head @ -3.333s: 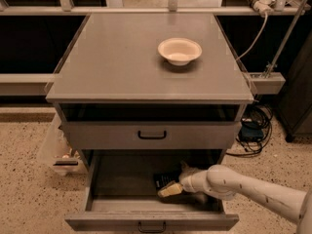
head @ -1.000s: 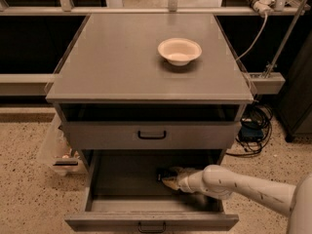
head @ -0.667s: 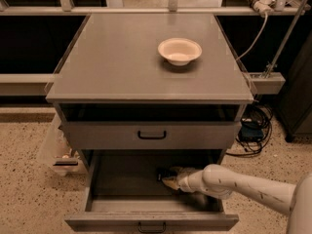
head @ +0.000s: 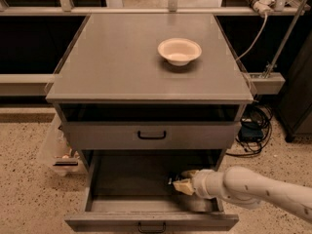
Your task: Pick rxbar blueberry from middle drawer and place on counter
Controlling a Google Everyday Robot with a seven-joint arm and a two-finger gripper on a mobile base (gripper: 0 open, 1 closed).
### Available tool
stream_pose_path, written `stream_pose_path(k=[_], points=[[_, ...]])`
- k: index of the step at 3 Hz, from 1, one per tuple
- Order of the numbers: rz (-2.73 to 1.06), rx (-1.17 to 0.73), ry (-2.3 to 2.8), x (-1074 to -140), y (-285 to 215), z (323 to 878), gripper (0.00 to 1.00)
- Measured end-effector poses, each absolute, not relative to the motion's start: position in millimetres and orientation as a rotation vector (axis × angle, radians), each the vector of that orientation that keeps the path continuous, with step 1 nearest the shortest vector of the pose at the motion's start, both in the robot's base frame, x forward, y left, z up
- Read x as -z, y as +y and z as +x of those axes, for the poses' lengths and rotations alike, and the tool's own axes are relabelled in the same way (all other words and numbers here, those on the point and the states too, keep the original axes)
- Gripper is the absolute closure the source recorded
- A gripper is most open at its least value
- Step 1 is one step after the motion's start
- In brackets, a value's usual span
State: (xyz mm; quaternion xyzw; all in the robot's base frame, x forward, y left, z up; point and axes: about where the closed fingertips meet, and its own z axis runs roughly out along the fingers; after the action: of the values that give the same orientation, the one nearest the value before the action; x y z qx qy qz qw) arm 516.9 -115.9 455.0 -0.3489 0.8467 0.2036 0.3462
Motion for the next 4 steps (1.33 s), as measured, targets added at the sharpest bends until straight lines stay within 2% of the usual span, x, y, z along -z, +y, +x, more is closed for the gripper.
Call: stream_pose_path(k=[1, 2, 4], points=[[-0.828, -0.494, 2.24, -508.8, -126.9, 478.3, 1.0], [-0.849, -0.423, 2.2, -582.2, -144.5, 470.2, 1.0], [-0.897, -0.376, 2.175, -618.2, -139.4, 465.7, 1.0]])
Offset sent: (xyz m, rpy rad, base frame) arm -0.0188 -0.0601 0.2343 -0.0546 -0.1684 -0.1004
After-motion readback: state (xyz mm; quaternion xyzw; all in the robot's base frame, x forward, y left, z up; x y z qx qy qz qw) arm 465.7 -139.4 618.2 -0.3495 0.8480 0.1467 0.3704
